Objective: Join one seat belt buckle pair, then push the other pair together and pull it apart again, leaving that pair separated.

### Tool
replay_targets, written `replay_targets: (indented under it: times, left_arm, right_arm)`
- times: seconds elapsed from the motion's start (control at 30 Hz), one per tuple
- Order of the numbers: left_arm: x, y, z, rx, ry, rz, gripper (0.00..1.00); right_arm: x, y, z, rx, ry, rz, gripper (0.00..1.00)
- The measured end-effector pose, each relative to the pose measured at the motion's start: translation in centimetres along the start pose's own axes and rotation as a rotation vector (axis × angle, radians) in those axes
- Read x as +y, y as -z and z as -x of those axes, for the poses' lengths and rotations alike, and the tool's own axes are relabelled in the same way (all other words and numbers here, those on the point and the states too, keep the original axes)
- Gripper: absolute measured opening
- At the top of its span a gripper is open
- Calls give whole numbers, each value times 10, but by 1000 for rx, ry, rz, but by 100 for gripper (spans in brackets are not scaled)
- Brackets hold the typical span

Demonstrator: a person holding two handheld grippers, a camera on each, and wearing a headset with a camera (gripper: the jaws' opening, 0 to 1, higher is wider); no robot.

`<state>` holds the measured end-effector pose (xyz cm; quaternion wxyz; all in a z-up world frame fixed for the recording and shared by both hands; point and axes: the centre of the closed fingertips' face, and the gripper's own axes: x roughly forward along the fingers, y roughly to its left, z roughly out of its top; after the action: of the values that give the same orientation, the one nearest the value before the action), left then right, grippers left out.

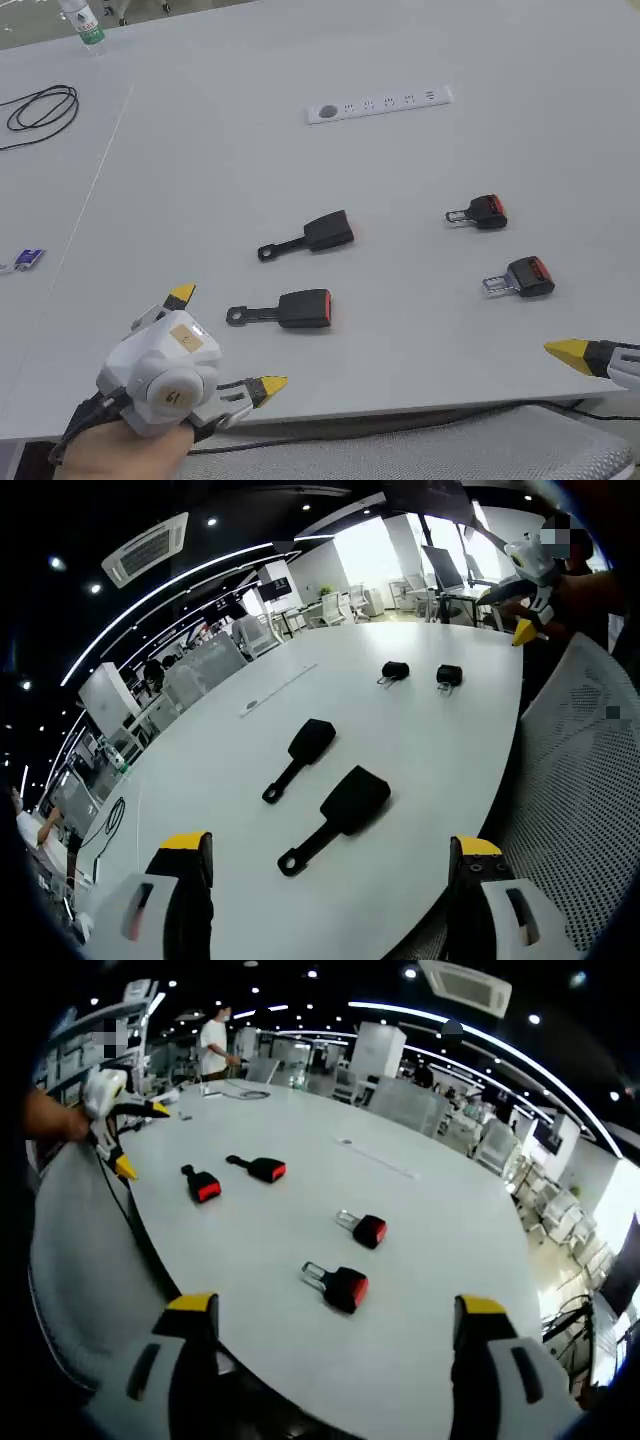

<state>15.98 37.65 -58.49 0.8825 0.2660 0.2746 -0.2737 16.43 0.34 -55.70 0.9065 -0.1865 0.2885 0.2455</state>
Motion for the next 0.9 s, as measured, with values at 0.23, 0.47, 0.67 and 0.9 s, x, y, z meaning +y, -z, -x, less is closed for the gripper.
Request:
replay_targets:
  times: [0.23, 0.47, 0.67, 0.9]
  left_arm:
    - [-1, 0, 0, -3, 9, -1, 99]
    - [0, 0, 0, -4, 7, -3, 99]
    - [-1, 0, -1, -1, 10, -3, 99]
    - [-2, 0, -2, 0, 22, -4, 100]
  right_arm:
    - [1, -2, -4, 5, 4, -12, 100]
    - [5, 4, -7, 18, -6, -24, 100]
    - [2, 7, -7, 26, -6, -31, 100]
    - [3, 4, -10, 27, -13, -13, 100]
